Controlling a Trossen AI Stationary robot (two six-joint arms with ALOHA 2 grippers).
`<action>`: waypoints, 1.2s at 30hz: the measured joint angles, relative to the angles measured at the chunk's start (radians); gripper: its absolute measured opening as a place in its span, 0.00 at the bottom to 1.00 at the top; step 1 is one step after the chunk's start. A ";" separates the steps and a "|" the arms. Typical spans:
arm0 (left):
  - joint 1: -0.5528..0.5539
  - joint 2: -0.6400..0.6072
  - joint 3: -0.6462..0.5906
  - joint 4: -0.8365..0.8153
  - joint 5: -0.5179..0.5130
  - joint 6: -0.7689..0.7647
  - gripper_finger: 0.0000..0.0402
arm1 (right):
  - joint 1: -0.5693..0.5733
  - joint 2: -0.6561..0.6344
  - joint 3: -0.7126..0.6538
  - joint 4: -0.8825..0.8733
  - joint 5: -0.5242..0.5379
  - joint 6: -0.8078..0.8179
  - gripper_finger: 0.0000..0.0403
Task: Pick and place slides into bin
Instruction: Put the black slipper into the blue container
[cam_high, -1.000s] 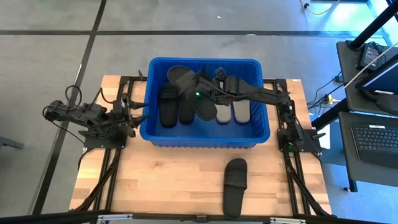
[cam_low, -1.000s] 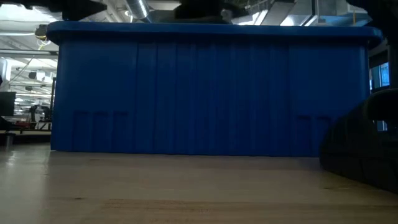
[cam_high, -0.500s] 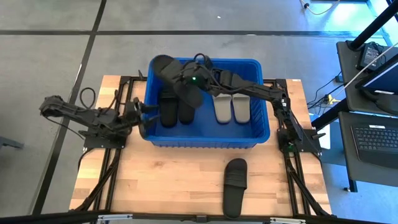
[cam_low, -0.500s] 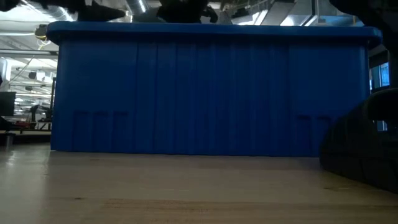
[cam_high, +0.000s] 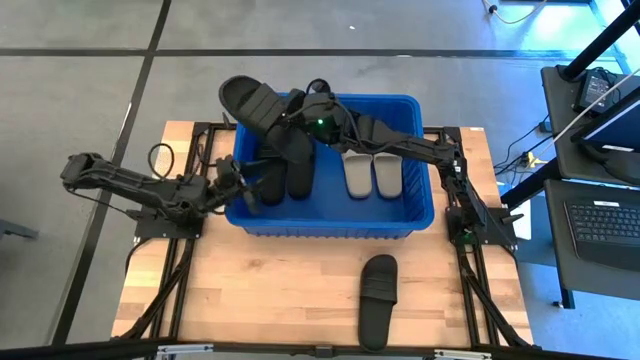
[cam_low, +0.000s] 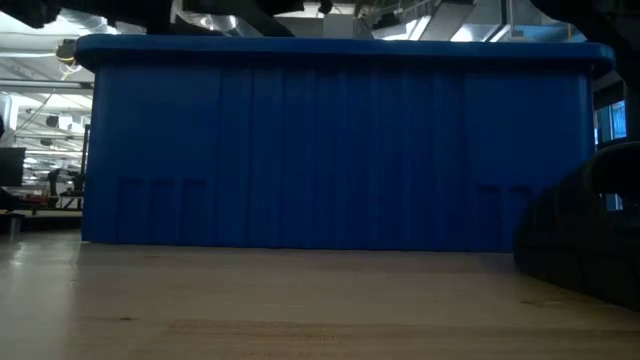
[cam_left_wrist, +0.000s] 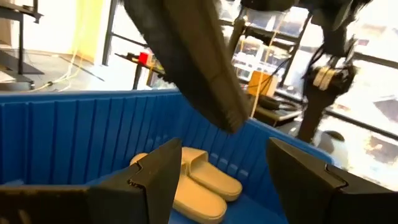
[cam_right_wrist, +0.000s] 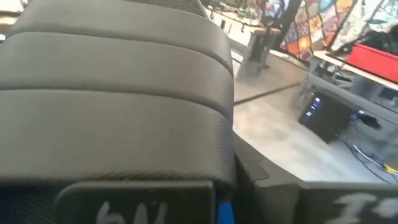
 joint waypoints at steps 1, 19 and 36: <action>0.008 0.017 0.000 0.011 -0.002 0.000 0.56 | -0.001 0.000 0.000 0.012 -0.014 0.000 0.03; 0.082 0.263 0.236 0.061 -0.034 0.184 0.56 | 0.004 0.004 0.000 0.110 -0.030 -0.040 0.03; 0.076 0.304 0.250 0.069 -0.008 0.150 0.56 | 0.022 0.006 0.000 0.086 -0.033 -0.109 0.03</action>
